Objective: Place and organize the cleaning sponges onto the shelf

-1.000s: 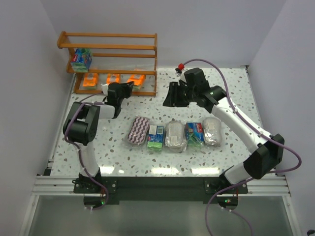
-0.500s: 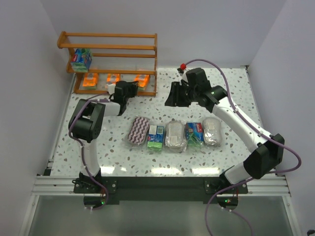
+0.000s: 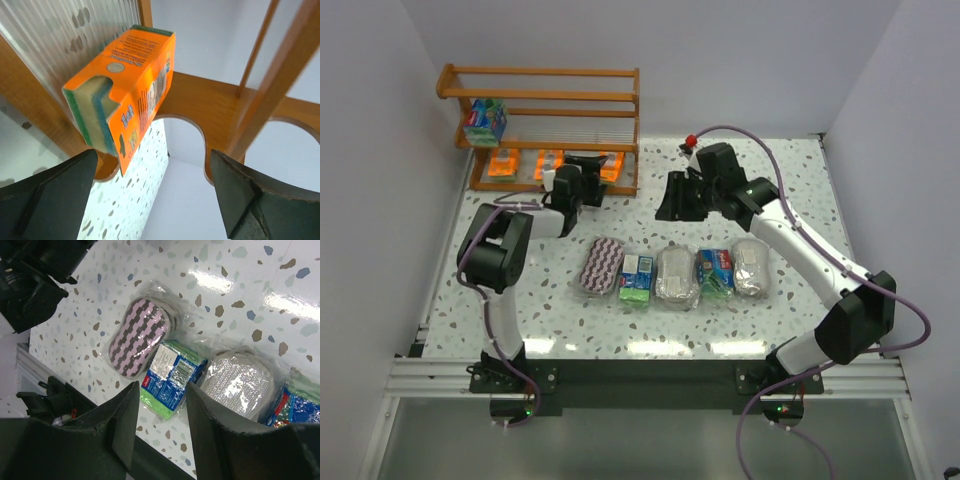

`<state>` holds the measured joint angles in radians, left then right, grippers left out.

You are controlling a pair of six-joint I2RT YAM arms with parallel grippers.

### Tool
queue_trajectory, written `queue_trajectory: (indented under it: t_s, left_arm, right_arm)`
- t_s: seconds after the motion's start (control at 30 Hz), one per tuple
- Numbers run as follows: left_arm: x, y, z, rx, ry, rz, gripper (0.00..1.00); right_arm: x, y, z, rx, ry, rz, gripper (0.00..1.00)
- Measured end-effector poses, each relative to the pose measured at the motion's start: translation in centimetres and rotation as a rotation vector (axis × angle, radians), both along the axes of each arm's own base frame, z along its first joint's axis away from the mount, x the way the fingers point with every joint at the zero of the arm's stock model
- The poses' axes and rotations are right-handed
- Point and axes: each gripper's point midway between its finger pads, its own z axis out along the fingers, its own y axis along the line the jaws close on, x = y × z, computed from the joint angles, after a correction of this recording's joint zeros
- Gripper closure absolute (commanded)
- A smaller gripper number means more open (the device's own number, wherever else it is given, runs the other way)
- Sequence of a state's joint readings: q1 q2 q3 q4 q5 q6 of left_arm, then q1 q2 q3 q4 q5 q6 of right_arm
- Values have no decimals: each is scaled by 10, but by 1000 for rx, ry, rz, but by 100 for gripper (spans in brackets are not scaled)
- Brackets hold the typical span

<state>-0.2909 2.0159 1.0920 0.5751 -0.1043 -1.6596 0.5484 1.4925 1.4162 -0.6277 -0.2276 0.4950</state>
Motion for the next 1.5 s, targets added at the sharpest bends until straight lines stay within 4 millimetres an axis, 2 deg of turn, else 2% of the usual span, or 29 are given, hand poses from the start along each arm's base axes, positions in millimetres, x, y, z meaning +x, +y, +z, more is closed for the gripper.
queue_trajectory:
  t_s: [0.1,0.27,0.37,0.43,0.53,0.63,0.7,0.8,0.9,1.0,1.17,1.37,1.5]
  left_arm:
    - [-11,-1,12,9,-16,-33,0]
    - [-41,-3,53,61,-81,-145,0]
    - [-70,-2,87,127,-150,-235,1]
    - [-91,-5,112,189,-229,-316,8]
    - [-119,-8,128,310,-289,-439,9]
    - [-140,-5,114,422,-236,-534,9]
    - [-156,2,93,481,-145,-587,8]
    - [-188,15,62,528,18,-641,9]
    - [-224,27,46,533,116,-657,9]
    - [-253,35,39,521,173,-664,9]
    - [-286,41,31,497,274,-698,11]
    - [-339,37,0,354,402,-740,12]
    - [-356,35,-16,248,449,-689,12]
  right_arm:
    - [-2,-1,-5,-7,11,1,53]
    - [-2,0,-6,-4,12,7,54]
    - [-3,2,-7,-4,8,18,59]
    - [-4,6,-10,-12,9,32,61]
    - [-8,17,-26,-37,35,69,62]
    - [-13,29,-46,-65,79,102,61]
    - [-17,36,-57,-73,105,121,60]
    - [-18,39,-60,-74,115,129,59]
    - [-16,40,-59,-68,107,131,59]
    - [-16,45,-63,-72,112,140,59]
    - [-20,61,-75,-90,134,177,58]
    - [-28,68,-81,-97,149,199,57]
    - [-28,68,-80,-95,151,195,57]
